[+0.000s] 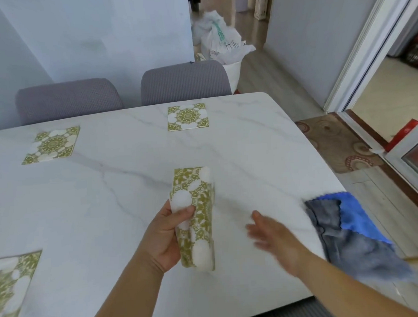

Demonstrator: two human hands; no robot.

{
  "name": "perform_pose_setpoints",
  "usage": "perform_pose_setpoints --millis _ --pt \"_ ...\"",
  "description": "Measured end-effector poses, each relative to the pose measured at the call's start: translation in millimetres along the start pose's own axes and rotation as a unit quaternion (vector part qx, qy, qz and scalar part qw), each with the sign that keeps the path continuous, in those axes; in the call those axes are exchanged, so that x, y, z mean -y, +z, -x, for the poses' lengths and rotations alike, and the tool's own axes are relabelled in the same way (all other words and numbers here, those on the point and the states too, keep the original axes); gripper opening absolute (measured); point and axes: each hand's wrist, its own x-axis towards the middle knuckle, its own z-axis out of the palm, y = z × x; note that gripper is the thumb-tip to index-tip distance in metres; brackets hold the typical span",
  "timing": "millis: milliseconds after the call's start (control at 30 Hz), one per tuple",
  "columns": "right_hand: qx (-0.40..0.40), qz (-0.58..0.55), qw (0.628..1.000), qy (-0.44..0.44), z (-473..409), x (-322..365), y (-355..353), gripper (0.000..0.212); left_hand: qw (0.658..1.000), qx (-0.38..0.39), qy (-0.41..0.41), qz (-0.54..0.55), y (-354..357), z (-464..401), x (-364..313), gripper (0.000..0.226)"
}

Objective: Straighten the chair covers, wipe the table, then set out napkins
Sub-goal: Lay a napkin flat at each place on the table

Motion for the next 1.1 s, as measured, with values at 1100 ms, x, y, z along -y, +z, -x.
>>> perform_pose_setpoints --millis 1100 --pt "0.069 0.193 0.977 -0.059 -29 6 3 0.021 0.946 -0.253 -0.085 -0.184 -49 -4 65 0.024"
